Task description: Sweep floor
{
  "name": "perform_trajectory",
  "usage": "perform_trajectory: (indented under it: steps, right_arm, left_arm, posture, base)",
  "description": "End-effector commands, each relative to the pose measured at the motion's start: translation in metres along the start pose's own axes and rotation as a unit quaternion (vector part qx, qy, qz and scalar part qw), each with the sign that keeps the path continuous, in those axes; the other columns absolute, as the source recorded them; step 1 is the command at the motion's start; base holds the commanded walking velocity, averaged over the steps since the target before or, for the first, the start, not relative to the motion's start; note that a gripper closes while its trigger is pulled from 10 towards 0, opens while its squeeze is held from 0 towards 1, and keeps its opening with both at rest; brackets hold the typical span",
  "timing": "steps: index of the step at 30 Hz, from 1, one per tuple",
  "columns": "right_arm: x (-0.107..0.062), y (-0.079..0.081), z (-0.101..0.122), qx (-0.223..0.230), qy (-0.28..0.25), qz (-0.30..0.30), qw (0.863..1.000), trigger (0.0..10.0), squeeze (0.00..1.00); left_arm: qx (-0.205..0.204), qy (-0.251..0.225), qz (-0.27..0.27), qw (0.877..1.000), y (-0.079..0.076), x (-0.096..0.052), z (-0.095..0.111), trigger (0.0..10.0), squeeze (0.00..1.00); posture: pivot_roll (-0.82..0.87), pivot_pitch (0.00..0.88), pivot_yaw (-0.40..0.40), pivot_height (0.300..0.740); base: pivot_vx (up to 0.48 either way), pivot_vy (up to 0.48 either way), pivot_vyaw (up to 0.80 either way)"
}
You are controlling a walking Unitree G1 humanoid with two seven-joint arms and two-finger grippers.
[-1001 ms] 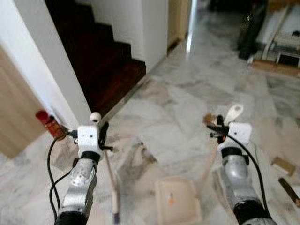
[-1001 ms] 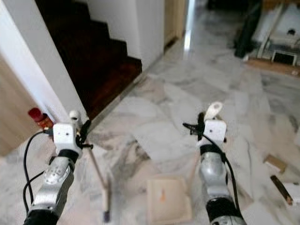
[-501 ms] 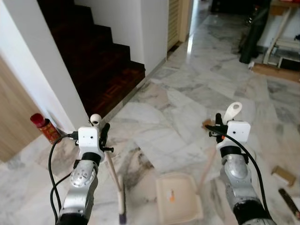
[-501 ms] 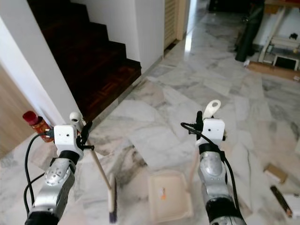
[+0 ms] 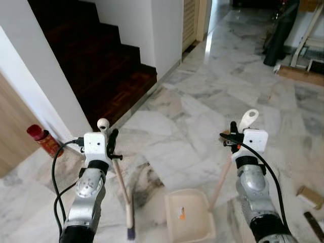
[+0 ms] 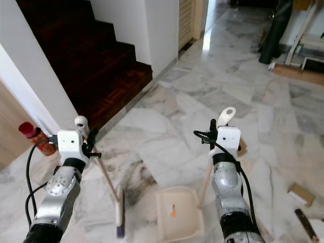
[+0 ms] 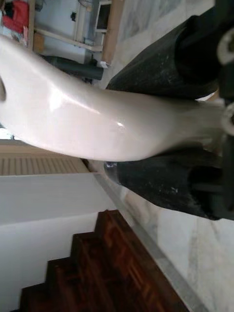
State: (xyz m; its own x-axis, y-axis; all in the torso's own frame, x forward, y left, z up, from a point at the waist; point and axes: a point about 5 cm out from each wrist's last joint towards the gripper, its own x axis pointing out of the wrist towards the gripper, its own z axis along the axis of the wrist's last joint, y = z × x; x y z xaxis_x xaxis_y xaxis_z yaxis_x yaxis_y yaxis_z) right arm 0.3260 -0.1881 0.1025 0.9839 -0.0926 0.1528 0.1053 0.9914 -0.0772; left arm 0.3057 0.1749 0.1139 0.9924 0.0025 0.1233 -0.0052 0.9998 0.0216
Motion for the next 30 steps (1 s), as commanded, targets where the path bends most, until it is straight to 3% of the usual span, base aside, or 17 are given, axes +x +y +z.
perform_trajectory:
  steps: [1, 11, 30]
  right_arm:
    - [0.0047, 0.0064, 0.0100, 0.014, -0.020, 0.005, 1.000, 10.0, 0.00]
    - [0.0023, 0.0084, 0.0083, 0.014, -0.015, 0.014, 1.000, 10.0, 0.00]
    - [0.0012, 0.0097, 0.0074, 0.015, -0.012, 0.021, 1.000, 10.0, 0.00]
  left_arm:
    - [0.011, -0.006, 0.008, 1.000, 0.0061, 0.0014, 0.0037, 10.0, 0.00]
    - [0.009, 0.002, 0.015, 1.000, 0.0077, -0.0017, 0.0013, 10.0, 0.00]
    - [0.005, 0.009, 0.012, 1.000, 0.0037, -0.0039, -0.0030, 10.0, 0.00]
  posture:
    - [0.10, 0.091, 0.054, 0.740]
    - [0.10, 0.110, 0.045, 0.740]
    - [0.09, 0.056, 0.039, 0.740]
  base:
    - [0.398, 0.000, 0.00]
    - [0.409, 0.000, 0.00]
    - [0.403, 0.000, 0.00]
